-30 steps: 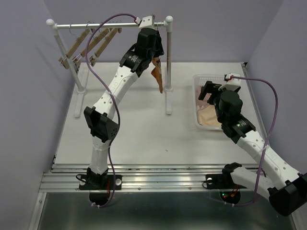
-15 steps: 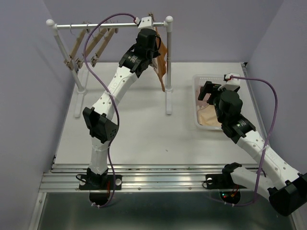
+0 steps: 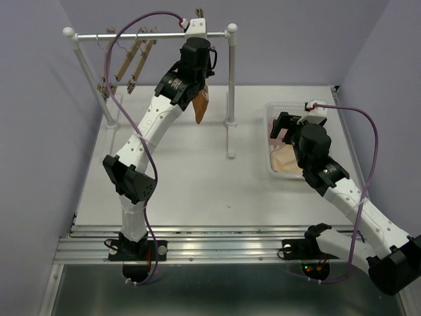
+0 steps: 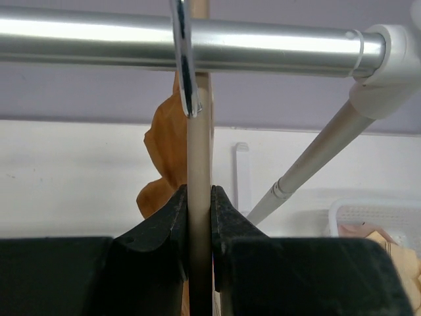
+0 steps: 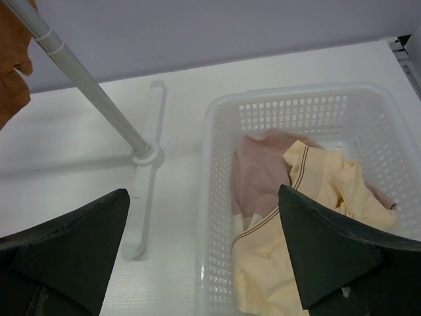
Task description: Remove the underwear clipped to the hanger
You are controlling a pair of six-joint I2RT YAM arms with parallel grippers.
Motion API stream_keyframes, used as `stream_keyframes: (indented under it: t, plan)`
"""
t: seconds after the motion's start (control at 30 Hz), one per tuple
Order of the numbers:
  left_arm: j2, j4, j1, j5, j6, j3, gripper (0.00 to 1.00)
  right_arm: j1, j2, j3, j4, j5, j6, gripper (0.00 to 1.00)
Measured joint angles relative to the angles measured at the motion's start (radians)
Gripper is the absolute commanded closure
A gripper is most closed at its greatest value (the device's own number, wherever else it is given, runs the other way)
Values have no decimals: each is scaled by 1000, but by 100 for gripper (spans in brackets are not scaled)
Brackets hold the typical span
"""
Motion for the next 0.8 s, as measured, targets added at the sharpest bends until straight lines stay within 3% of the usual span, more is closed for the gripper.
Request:
stream_keyframes:
  t: [0.2,0.5,0.8]
  plan:
    - [-30,5,-15,-24,13,-68,100,0,6,0,0,-8,0,0]
    - [-156,35,-22,-19,16,-319,100,0,7,0,0,-39,-8,0]
    - [-487,88,-108,78,59,-819,100,0,15,-30,27,-301,-128,0]
